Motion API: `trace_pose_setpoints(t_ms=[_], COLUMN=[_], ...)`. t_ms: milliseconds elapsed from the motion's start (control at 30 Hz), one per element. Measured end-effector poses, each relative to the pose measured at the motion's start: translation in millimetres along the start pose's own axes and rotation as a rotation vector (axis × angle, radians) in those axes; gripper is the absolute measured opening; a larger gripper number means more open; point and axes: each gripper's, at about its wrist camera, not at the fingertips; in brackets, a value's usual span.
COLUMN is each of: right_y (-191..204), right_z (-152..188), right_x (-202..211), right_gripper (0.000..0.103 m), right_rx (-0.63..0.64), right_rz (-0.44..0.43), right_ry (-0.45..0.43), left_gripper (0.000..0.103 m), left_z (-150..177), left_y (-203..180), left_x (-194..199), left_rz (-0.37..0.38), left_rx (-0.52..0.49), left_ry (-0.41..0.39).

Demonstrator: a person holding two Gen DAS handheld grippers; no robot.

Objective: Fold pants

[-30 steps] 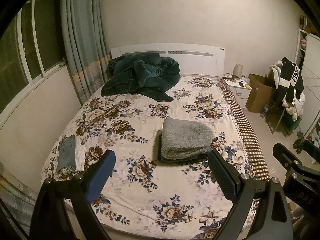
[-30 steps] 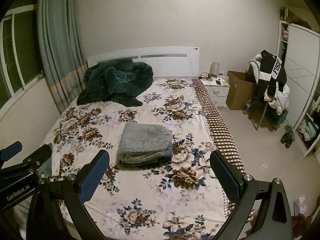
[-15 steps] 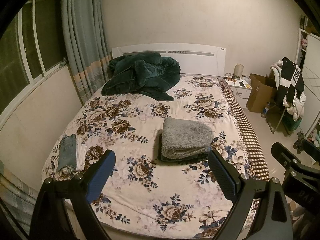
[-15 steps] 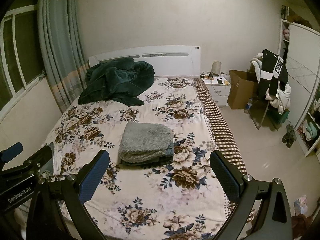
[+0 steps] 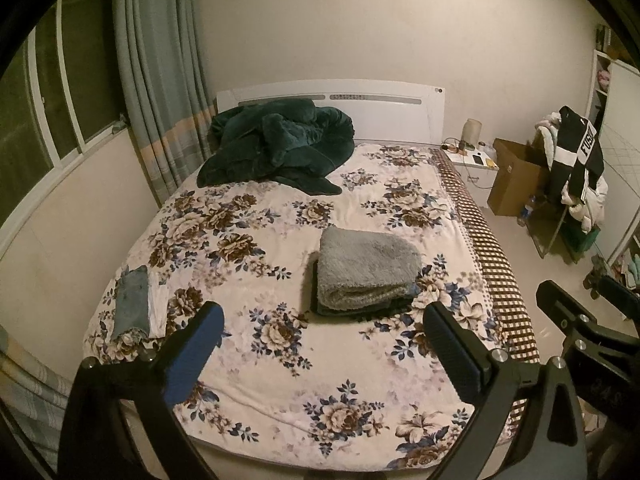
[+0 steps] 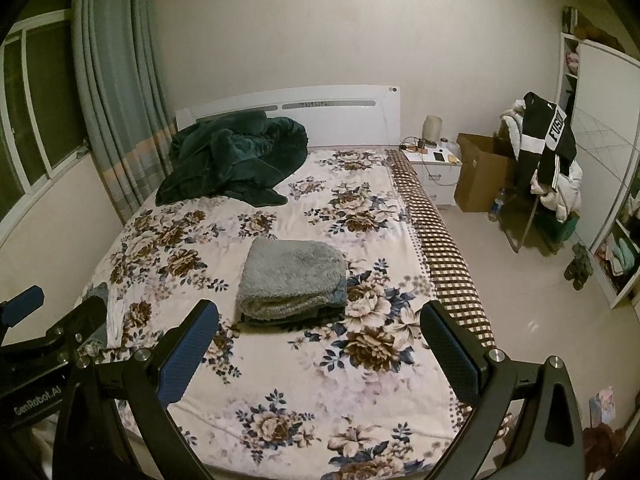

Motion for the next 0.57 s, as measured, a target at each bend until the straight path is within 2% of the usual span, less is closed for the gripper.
trace_pose_setpoints(t_ms=[567], right_y=[-3.7], right_z=[3.5], right_x=[3.8], right_gripper=[0.103], right_rx=[-0.004], right_rz=[0.006], right_ry=[-0.006], left_gripper=[0.102], left_z=[-0.7], left_y=[3.0], left_x=[-3.4], left_rz=[-0.033], left_rx=[0.002], left_ry=[0.001])
Point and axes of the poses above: each gripper's, at about its wrist camera, not at the fingertips, and x roughly against the way its jaws point, y to its left, z to its underside, and after that the axes turned 12 degrees about -x, right-handed
